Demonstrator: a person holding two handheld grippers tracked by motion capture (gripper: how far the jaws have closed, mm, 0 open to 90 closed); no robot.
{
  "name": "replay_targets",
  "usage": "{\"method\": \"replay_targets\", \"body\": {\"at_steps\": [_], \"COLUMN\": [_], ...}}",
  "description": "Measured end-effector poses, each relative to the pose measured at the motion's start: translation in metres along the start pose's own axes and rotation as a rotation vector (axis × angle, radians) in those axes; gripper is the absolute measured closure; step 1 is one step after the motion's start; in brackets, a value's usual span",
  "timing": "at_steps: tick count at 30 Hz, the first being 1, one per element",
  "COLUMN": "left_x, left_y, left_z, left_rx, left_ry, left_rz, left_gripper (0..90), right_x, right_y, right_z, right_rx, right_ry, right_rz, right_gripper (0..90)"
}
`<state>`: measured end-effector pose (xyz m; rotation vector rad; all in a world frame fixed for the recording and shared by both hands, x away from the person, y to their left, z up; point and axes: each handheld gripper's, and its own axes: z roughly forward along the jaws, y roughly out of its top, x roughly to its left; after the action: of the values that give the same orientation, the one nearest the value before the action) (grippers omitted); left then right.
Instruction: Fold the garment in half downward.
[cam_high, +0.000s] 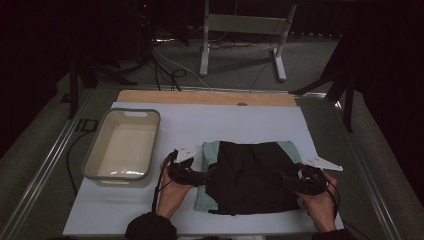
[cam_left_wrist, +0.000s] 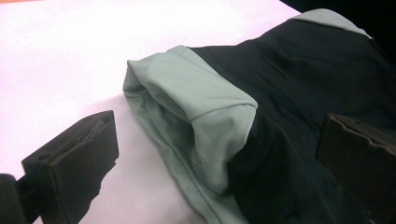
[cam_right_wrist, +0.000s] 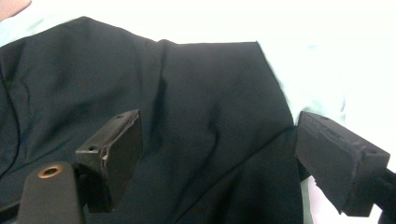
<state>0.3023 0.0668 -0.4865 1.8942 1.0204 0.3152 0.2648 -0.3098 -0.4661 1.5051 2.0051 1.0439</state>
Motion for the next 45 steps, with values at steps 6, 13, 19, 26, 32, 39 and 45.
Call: {"method": "replay_targets", "body": {"at_steps": [6,13,19,26,32,39,45], "left_x": [0.002,0.005,0.004,0.004,0.006,0.007,0.006], "left_y": [0.002,0.002,0.001,0.002,0.003,0.004,0.004], "left_z": [-0.009,-0.017,-0.019,-0.022,-0.024,-0.027,-0.027], "left_rx": [-0.003,-0.009,-0.011,-0.015,-0.027,-0.039,-0.040], "left_ry": [-0.003,0.018,0.015,0.056,0.042,0.038,0.036], "left_rz": [0.007,0.028,0.036,0.060,0.042,0.032,0.032], "left_gripper": [0.2,0.2,0.2,0.2,0.2,0.2,0.2], "right_x": [-0.001,0.002,0.004,0.009,0.019,0.036,0.046], "right_y": [0.000,0.000,0.000,0.001,0.000,0.001,0.001], "right_z": [0.000,0.001,0.004,0.005,0.010,0.015,0.019], "right_rx": [-0.005,-0.007,0.004,-0.006,-0.005,-0.008,0.001], "right_ry": [0.011,0.021,0.022,0.037,0.048,0.075,0.098], "right_rz": [0.008,0.000,-0.010,-0.029,-0.052,-0.086,-0.105], "right_gripper": [16.1,15.8,15.0,12.0,10.1,9.0,8.2]}}
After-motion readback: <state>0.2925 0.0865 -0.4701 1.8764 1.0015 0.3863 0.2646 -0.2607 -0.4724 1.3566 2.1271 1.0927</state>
